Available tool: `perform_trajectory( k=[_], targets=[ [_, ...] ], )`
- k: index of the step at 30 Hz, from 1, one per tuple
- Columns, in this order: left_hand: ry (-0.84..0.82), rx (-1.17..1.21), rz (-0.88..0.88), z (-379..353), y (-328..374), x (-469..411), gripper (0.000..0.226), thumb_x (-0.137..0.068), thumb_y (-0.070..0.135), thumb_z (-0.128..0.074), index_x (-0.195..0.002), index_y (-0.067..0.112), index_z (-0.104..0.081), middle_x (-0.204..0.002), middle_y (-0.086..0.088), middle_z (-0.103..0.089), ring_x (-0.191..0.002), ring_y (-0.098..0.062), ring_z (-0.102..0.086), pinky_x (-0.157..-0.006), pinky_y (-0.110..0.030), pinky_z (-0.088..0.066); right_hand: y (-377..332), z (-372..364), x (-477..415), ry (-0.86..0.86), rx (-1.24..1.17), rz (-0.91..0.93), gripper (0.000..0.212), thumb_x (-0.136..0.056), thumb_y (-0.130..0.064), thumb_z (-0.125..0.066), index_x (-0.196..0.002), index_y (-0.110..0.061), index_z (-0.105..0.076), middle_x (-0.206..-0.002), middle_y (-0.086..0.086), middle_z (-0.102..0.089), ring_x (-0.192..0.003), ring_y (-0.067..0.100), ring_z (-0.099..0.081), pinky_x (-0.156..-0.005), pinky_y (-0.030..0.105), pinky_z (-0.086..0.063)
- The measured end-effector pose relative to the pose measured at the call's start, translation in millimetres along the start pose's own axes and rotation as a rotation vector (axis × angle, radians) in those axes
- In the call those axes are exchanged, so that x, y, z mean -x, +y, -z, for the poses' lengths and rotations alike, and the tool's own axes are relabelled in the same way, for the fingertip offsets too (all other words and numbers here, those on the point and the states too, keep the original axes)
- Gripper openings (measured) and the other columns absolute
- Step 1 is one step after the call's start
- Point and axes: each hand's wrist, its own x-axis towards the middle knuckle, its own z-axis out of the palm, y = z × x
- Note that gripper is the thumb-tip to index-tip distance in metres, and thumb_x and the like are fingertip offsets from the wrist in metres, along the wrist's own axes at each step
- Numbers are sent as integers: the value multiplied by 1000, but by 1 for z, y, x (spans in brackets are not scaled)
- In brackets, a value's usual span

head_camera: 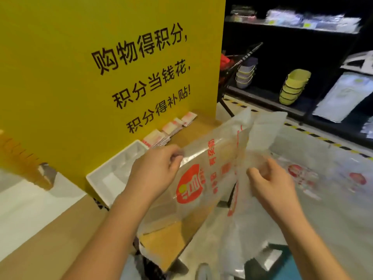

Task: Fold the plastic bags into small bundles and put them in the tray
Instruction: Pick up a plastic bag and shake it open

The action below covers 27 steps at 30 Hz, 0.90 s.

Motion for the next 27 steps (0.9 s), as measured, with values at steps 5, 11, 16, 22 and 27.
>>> perform_trajectory(
  k=[5,11,16,22,27],
  targets=[
    [10,31,24,-14,-2,-40,19,-98,37,-52,-110,39,-67,-102,16,-71,-94,-10,-64,-74,-34,-55,-19,-19,-35,-77,-5,100,16,-93,-24,-55,-108,-27,-53,-67,3,-68,-58,9,-64,-50,24,-48],
    [-20,136,7,-32,5,-64,19,-99,29,-53,-107,32,-70,-104,11,-72,-96,-14,-62,-76,-35,-52,-23,-49,-80,-202,-17,153,16,-94,-28,-58,-86,-24,-46,-65,1,-65,-58,13,-58,-52,32,-47],
    [-89,244,36,-40,9,-76,31,-99,46,-50,-115,28,-68,-111,6,-69,-101,-12,-60,-83,-35,-50,-42,-63,-120,-465,-137,116,16,-98,-22,-60,-92,-30,-48,-68,-10,-69,-59,8,-66,-52,26,-52],
    [-175,-64,179,-48,23,-99,59,-83,57,-66,-135,36,-48,-129,12,-58,-115,-13,-56,-87,-33,-50,-51,-76,-190,-811,-331,-56,26,-100,-15,-50,-122,-27,-56,-90,10,-75,-80,23,-76,-72,35,-60],
    [-139,-29,395,-71,47,-115,56,-84,57,-63,-132,31,-49,-123,9,-60,-107,-13,-60,-79,-27,-49,-44,-80,-234,-1017,-322,-117,58,-101,-8,-42,-153,-29,-27,-85,7,-77,-78,19,-76,-64,24,-60]
  ],
)
